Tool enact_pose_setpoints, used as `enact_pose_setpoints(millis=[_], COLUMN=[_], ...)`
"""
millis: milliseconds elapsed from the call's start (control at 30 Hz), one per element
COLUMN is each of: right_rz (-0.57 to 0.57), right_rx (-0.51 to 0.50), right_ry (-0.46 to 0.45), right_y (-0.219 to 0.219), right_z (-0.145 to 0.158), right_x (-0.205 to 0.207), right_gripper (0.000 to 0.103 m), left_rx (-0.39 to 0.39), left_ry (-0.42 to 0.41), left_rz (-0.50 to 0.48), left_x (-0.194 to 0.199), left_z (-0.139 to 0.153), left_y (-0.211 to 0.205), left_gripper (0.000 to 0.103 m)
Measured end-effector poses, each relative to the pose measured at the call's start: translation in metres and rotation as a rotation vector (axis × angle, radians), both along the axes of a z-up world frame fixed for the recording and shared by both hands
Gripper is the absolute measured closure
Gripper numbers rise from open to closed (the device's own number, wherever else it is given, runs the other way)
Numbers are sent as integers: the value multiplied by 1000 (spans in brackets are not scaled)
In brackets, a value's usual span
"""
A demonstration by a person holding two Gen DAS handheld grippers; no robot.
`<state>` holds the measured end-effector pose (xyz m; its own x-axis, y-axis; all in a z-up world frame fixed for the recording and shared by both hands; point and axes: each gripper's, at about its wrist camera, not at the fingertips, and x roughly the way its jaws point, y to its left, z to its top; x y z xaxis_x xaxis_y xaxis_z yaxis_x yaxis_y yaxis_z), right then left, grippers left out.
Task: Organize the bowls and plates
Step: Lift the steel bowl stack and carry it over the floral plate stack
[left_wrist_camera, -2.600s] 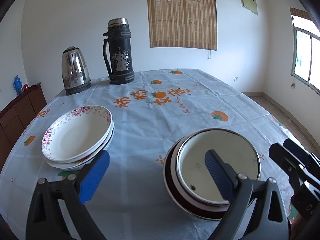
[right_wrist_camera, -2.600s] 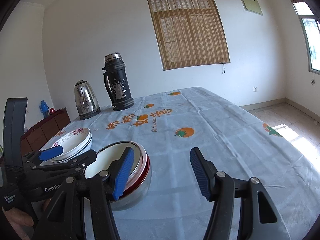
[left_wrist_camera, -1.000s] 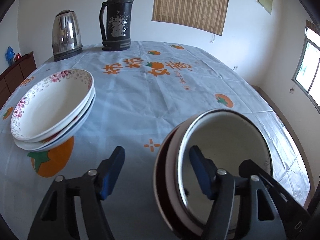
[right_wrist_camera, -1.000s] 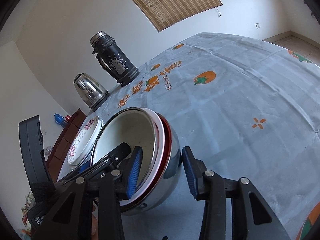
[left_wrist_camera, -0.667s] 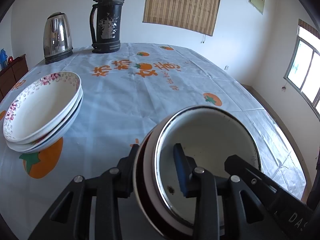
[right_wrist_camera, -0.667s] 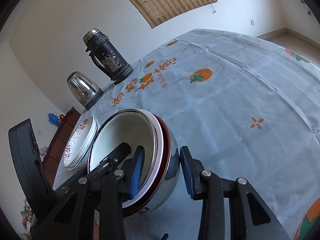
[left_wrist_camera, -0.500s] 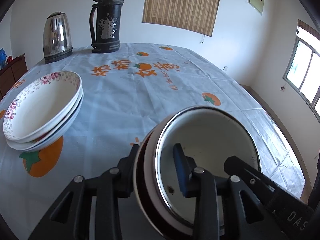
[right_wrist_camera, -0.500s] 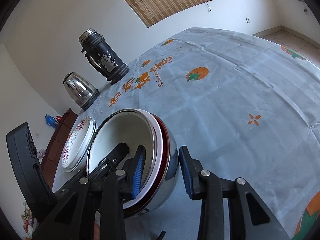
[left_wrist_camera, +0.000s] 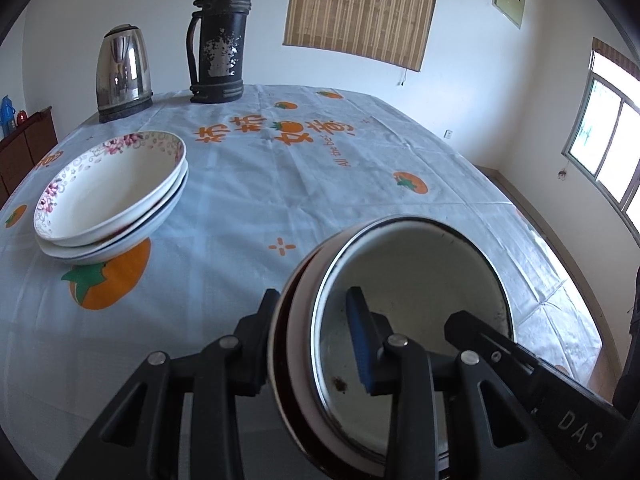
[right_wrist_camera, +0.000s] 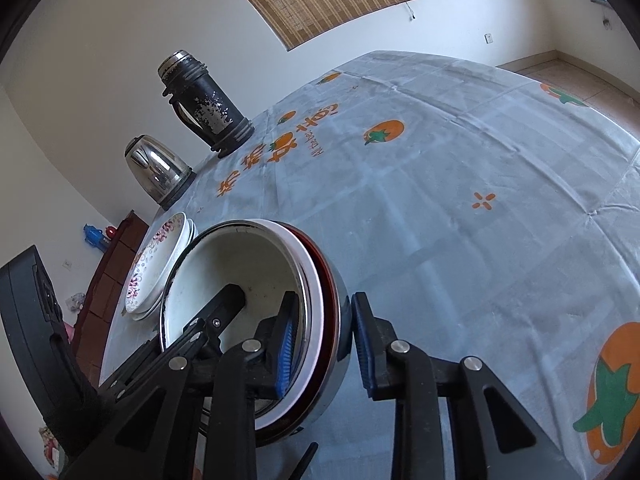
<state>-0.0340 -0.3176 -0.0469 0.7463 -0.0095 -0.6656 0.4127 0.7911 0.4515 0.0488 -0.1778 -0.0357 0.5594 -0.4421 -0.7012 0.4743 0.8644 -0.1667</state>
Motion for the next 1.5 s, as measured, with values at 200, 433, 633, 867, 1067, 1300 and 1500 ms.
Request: enact_pose_setpoints(millis=[200,433,633,867,1067,1300,1500], right_rz=[12,38,68,102,123,139,160], right_rx=[-8,5,7,3,2,-11,-16], right_ry=[12,12,5,7,12,8,8], right_y=[8,20,33,51,63,75,90], right_z=[2,3,4,6,6,12,13], right_x=[-10,-13,-10,-6,-2,2,7], right_gripper=[74,75,75,75,75,75,75], left_rx=[-10,4,14,9,1,-14,-19], left_ry=[26,23,-6,-1,0,-3,-1], left_rz=[6,30,58,89,107,127,150], left_x=[-8,-15,-18,-18,-18,-17,-15], left_z=[2,4,9,8,9,13,14], left_y=[10,27,42,62,73,88,102], left_gripper=[70,70,70,70,70,70,70])
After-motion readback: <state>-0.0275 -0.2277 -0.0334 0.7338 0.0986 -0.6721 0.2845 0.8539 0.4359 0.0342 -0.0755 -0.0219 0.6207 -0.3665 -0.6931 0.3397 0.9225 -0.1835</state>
